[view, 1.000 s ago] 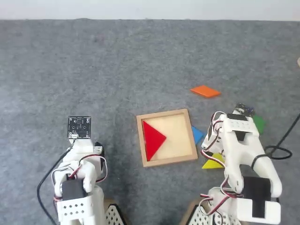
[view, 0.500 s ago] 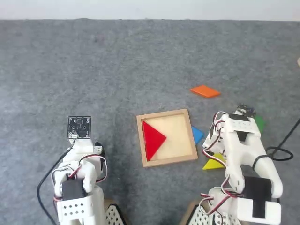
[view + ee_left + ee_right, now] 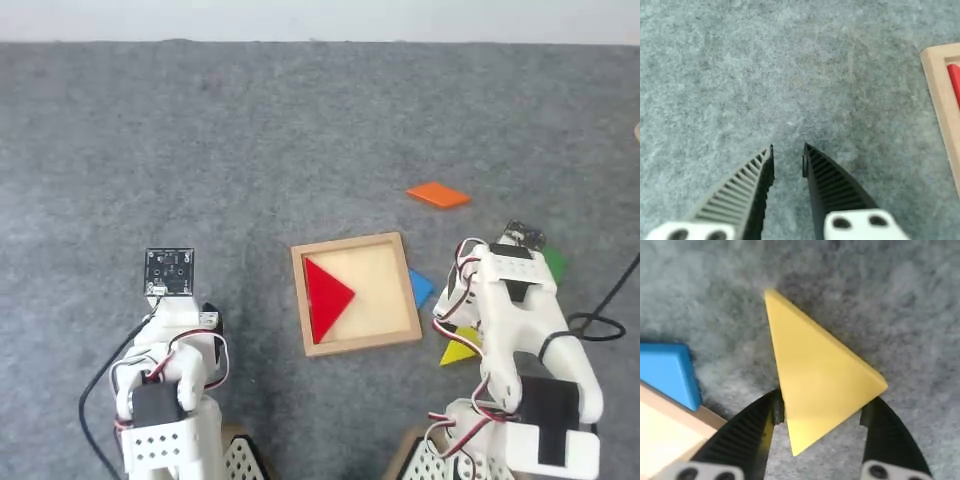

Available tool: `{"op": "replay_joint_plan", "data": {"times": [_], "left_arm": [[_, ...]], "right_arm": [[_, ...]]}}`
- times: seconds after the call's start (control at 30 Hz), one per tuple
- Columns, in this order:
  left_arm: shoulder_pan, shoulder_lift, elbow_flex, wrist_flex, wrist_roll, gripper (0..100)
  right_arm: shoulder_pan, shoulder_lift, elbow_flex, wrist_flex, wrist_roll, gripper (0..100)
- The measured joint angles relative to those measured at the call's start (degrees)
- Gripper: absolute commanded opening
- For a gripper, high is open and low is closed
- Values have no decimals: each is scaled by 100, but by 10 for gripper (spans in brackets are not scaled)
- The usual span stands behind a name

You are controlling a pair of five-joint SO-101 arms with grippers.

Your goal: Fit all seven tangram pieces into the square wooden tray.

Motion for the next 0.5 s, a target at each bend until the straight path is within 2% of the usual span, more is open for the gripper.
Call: {"op": "replay_joint_plan", "data": {"times": [0.37, 0.5], "left_arm": [[0, 0, 0, 0, 0, 93], [0, 0, 0, 0, 0, 93]], "right_arm": [[1380, 123, -651, 0, 2084, 220], [1530, 123, -985, -9, 2875, 223]]}}
